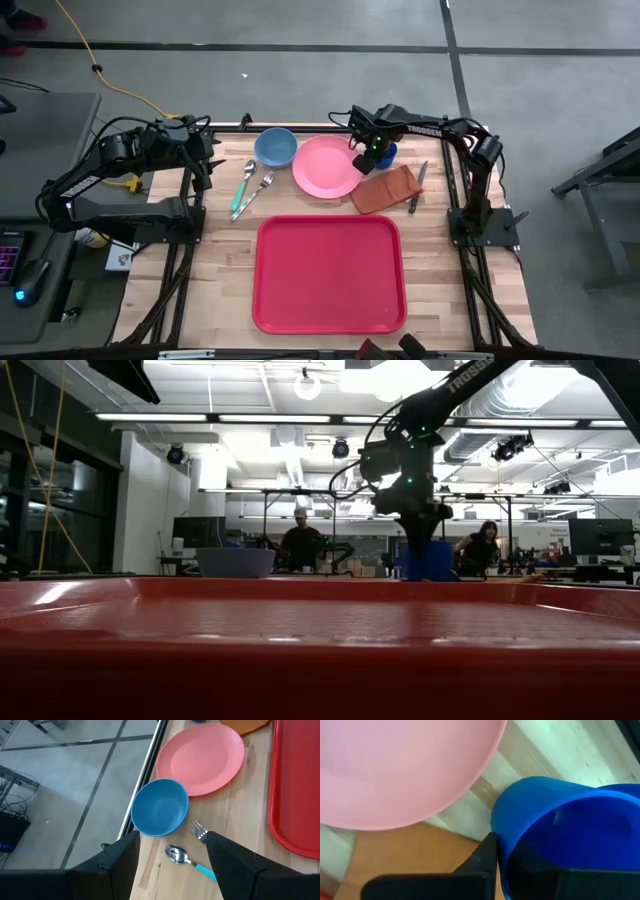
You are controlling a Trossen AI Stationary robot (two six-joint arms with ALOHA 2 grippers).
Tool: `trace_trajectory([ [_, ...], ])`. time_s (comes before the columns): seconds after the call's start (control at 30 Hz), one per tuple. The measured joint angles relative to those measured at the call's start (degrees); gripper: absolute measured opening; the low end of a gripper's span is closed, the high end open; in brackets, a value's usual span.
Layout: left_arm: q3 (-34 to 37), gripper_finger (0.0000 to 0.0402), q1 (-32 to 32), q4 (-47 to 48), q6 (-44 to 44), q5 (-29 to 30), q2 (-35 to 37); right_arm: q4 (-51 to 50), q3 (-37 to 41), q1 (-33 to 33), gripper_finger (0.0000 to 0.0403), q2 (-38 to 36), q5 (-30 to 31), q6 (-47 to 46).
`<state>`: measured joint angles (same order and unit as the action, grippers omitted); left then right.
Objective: Set up tray
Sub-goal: Put the blue mug on the top right of the red tray
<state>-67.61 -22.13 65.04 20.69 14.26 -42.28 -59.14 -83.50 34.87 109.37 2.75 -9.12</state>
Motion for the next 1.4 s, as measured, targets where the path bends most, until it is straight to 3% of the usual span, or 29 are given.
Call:
trace_trajectory([
  [0.27, 0.00, 0.0262, 0.00, -0.02, -0.02, 0.00, 0.00, -1.20, -0.12, -0.15, 0.0002, -1.83, 0.46, -0.39],
  [0.53, 0.00, 0.0262, 0.00, -0.04, -0.02, -0.02, 0.00, -7.41, -6.22, -0.39, 0.0001, -6.17, -0.33, -2.23],
  [0.8, 0.00, 0.0262, 0.01, -0.11, -3.55, -0.04, 0.01, -19.22, -10.36, -7.35, 0.0000, -11.37, -3.50, -8.39],
  [1.07, 0.00, 0.0262, 0.02, -0.36, -8.42, 3.49, 0.00, -25.85, -10.43, -19.70, 0.0000, -15.19, -3.20, -29.93],
  [1.4, 0.00, 0.0262, 0.01, -0.61, -17.13, 12.02, 0.02, -15.35, -5.93, -36.79, 0.0000, -15.23, 6.15, -65.16],
])
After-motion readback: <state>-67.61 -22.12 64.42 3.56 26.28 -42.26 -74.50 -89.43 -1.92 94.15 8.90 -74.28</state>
